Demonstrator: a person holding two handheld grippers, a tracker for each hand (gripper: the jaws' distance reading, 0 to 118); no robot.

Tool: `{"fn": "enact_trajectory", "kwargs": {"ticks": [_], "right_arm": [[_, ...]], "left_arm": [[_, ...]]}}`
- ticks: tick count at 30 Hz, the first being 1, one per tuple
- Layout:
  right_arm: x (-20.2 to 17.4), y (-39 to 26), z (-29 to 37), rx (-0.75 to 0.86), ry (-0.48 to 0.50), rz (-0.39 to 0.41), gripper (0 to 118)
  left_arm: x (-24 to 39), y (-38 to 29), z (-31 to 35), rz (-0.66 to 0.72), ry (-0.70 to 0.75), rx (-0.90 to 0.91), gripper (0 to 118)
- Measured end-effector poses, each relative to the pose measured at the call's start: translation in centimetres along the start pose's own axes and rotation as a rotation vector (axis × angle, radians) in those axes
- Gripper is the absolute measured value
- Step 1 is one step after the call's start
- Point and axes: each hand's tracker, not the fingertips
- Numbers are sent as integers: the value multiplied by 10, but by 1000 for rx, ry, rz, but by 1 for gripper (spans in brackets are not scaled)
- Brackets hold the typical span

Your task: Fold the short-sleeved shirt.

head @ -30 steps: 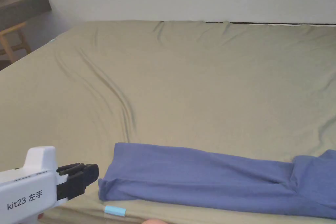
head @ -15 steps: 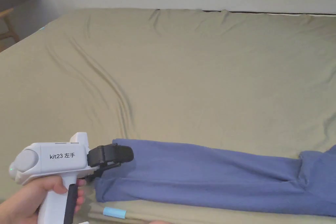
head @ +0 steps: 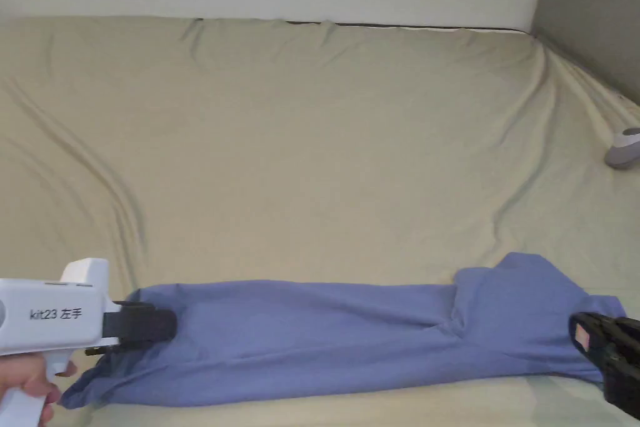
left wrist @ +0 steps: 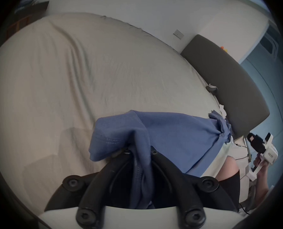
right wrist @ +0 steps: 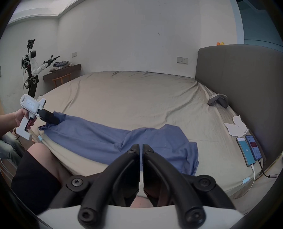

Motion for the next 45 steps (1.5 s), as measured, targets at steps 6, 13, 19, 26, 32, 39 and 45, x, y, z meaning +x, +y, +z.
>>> {"fn": "enact_trajectory", "kwargs": {"ticks": [6, 13, 19, 26, 32, 39, 45], "right_arm": [[6, 15, -20, 54, -43, 20, 3], [10, 29, -31, 79, -69, -6, 3], [17, 23, -35, 65, -82, -16, 3], [19, 14, -46, 21, -91, -25, 3], [18, 23, -51, 4, -44, -76, 3], [13, 26, -56, 53, -107, 10, 3], [18, 21, -65, 55, -132, 6, 3]], "left_arm": [[7, 13, 30, 63, -32, 77, 9], [5, 27, 64, 67, -6, 74, 8], [-19, 39, 92, 75, 108, 43, 8], [34, 52, 91, -4, 198, -51, 8], [123, 85, 61, -68, 177, -89, 8], [197, 80, -25, -122, 158, -178, 8], [236, 46, -97, -126, 140, -263, 8]]}}
